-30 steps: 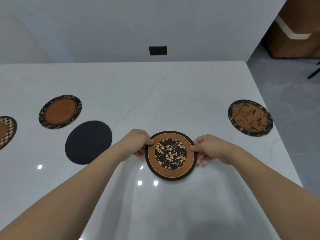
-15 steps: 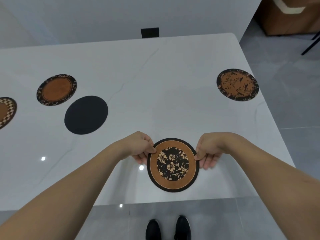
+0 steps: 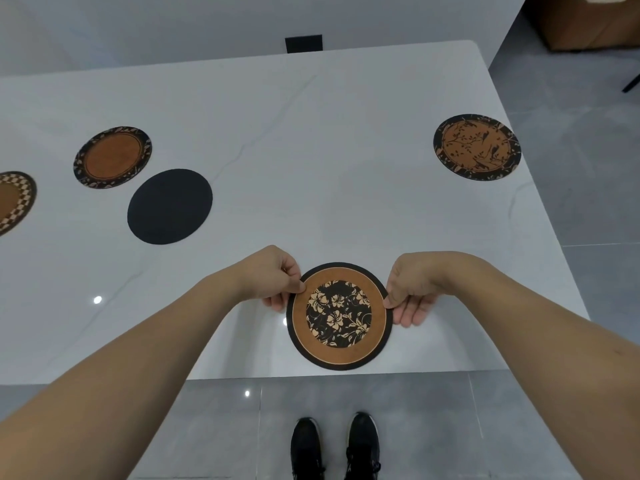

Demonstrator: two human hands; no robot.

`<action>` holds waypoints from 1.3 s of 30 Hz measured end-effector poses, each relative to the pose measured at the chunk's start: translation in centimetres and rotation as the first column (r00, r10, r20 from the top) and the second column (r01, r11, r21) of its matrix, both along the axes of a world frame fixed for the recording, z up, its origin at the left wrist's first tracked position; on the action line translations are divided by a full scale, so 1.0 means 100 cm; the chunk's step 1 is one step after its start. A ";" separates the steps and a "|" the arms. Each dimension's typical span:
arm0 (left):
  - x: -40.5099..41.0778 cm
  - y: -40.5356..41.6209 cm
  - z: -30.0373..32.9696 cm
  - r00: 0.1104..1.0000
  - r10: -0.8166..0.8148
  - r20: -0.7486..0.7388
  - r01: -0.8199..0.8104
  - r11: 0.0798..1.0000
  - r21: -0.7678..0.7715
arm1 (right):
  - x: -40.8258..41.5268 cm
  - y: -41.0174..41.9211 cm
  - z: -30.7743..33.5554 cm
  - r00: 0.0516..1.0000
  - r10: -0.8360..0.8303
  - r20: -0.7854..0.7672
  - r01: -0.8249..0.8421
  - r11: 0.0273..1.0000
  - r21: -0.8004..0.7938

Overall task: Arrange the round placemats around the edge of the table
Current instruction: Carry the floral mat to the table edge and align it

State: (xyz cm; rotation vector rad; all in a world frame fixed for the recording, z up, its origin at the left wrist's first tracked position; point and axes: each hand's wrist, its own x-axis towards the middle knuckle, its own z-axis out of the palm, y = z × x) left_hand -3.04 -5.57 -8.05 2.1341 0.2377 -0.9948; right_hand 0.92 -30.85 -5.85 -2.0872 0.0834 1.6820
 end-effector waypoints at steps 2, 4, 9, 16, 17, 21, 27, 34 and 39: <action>-0.002 0.000 -0.001 1.000 -0.002 0.014 0.002 1.000 -0.003 | -0.001 0.000 0.001 1.000 0.003 -0.004 -0.003 1.000 -0.002; -0.004 0.001 -0.002 1.000 0.006 0.027 -0.006 1.000 -0.008 | -0.001 0.001 0.002 1.000 0.007 -0.006 -0.007 1.000 -0.005; -0.002 0.002 -0.002 1.000 -0.031 0.006 0.031 1.000 -0.004 | 0.000 0.003 0.003 1.000 0.025 -0.015 -0.025 0.999 -0.032; -0.003 0.001 -0.006 0.998 -0.061 0.022 0.061 0.998 0.017 | 0.004 0.006 -0.001 0.996 0.066 -0.060 -0.071 0.994 -0.079; -0.003 0.000 -0.006 0.996 -0.080 0.027 0.079 0.996 0.030 | 0.004 0.007 -0.003 0.996 0.070 -0.064 -0.076 0.993 -0.086; -0.002 -0.002 -0.006 0.989 -0.144 0.043 0.139 0.985 0.098 | 0.006 0.008 -0.009 0.993 0.099 -0.057 -0.105 0.988 -0.115; -0.009 -0.006 -0.004 0.946 -0.299 0.125 0.252 0.921 0.298 | 0.001 0.025 -0.008 0.965 0.262 0.003 -0.249 0.921 -0.301; -0.029 0.002 -0.004 0.943 -0.227 0.243 0.115 0.908 0.403 | -0.006 0.054 0.010 0.612 0.790 0.052 -0.602 0.507 -0.617; -0.034 0.037 0.011 0.953 0.027 0.301 -0.104 0.965 0.241 | -0.007 0.121 0.033 0.526 0.677 0.515 -0.434 0.734 -0.523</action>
